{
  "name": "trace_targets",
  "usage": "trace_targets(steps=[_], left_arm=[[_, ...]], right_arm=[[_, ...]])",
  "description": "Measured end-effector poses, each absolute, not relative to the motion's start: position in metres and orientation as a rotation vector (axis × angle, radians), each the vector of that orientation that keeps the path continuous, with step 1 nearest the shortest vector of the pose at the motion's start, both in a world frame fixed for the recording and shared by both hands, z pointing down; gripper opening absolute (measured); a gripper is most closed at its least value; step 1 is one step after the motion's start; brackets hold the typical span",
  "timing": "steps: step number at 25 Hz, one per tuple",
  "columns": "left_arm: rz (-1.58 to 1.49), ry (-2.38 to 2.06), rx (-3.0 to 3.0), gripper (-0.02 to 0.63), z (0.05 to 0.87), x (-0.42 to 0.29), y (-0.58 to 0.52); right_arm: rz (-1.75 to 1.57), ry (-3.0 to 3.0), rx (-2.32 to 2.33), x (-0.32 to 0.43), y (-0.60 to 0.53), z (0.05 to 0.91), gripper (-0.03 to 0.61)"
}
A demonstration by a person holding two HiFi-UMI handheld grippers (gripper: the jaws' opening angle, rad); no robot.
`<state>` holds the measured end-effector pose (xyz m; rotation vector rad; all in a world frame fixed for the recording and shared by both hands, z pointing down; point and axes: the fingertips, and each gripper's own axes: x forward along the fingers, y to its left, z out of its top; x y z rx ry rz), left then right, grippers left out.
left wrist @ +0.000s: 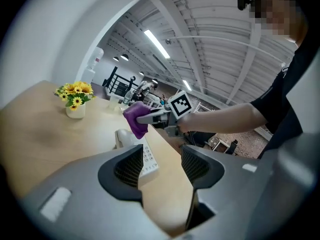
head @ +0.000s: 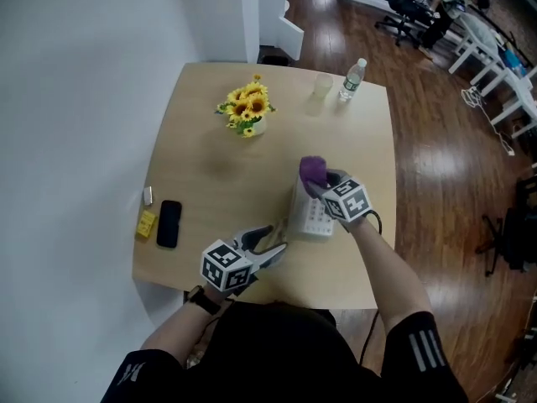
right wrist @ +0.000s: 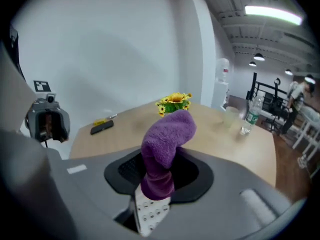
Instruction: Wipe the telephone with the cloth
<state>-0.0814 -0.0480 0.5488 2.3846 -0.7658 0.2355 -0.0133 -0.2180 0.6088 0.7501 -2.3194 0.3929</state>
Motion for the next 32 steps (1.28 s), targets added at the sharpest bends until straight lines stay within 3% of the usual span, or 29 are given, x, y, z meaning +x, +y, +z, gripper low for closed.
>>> trace_targets(steps=[12, 32], left_arm=[[0.282, -0.857, 2.331, 0.235, 0.565, -0.100, -0.062], [0.272, -0.854, 2.343, 0.235, 0.566, -0.091, -0.075]], right_arm=[[0.299, -2.053, 0.644, -0.024, -0.264, 0.691, 0.129], [-0.047, -2.003, 0.420, -0.031, -0.126, 0.706, 0.129]])
